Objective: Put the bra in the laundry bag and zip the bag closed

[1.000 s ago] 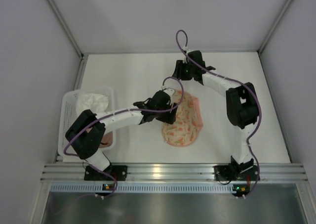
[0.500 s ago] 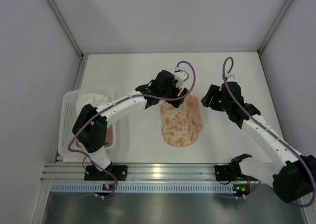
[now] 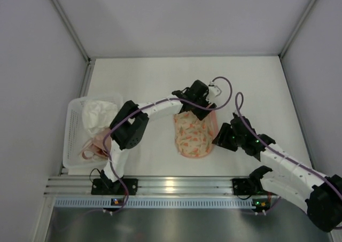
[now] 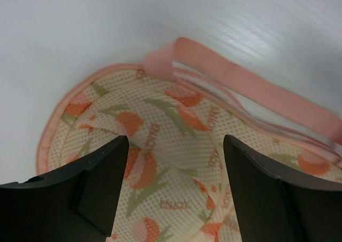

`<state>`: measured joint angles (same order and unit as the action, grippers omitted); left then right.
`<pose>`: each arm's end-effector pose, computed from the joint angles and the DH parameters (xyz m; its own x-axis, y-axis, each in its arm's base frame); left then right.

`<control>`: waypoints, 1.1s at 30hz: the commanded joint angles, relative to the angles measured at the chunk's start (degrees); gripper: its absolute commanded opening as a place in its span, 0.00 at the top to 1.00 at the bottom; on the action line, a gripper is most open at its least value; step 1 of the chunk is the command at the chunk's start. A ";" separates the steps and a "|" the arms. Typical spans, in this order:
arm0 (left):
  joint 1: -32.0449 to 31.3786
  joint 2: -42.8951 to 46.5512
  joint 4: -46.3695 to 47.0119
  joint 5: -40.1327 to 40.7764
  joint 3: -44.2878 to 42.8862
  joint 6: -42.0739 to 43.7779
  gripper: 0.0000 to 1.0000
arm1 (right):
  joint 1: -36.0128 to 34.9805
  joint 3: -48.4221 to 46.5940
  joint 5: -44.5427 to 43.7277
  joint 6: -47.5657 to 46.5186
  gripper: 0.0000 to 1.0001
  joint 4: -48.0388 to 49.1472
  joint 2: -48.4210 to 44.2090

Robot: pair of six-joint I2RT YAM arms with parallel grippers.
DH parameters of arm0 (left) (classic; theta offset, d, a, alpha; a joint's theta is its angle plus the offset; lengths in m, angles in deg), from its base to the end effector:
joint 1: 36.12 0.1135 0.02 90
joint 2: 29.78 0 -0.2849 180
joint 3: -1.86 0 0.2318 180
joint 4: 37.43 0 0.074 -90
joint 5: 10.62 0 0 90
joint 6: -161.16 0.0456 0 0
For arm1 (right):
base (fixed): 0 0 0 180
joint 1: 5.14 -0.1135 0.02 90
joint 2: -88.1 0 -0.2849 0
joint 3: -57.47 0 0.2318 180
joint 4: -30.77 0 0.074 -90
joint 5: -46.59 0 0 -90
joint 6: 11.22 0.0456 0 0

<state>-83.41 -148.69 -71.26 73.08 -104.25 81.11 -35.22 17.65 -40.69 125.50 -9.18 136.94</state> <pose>0.3122 -0.3456 0.2248 -0.3506 0.6330 -0.6902 0.8549 0.5172 0.0401 0.1200 0.0720 0.2015 -0.8316 0.3587 -0.4240 0.1135 0.8571 0.5024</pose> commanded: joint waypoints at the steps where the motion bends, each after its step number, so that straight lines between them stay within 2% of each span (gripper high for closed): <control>1: 0.53 -2.46 -1.03 13.22 -3.02 -6.51 0.22 | -3.22 -2.42 -1.22 2.41 0.50 5.53 3.53; 6: 2.46 -2.82 -2.53 16.58 0.22 -20.03 0.23 | -4.10 -3.66 -5.43 2.94 0.51 5.26 7.50; 9: 3.86 -1.59 -3.58 22.55 3.39 -29.59 0.23 | -4.02 -4.35 -7.72 2.59 0.50 6.14 7.76; 12: 5.27 1.04 -4.99 29.14 7.34 -39.55 0.23 | -3.05 -7.43 -8.78 0.66 0.48 7.19 9.95; 17: 7.03 8.25 -5.16 31.26 16.74 -52.03 0.23 | -2.00 -12.17 -6.52 -4.52 0.47 11.23 16.28; 20: 7.03 13.69 -5.16 31.27 20.27 -52.50 0.24 | -1.73 -13.58 -4.83 -7.08 0.47 13.09 19.71; 23: 6.51 19.32 -5.78 32.40 19.83 -46.81 0.23 | -1.38 -15.26 -4.57 -6.47 0.48 11.50 23.49; 26: 5.63 24.51 -5.78 31.54 20.36 -41.45 0.21 | -1.12 -14.65 -3.87 -5.06 0.53 12.64 26.39; 29: 5.63 27.24 -5.78 26.46 21.41 -36.08 0.22 | -1.03 -14.99 -3.08 -4.71 0.58 14.83 29.46; 33: 5.54 29.26 -5.17 20.12 25.09 -34.30 0.23 | -1.03 -16.92 -3.07 -4.88 0.68 17.56 34.38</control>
<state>-77.79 -120.41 -76.33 98.65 -82.09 42.95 -36.82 4.05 -44.12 120.85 3.06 169.05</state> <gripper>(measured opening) 0.776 0.334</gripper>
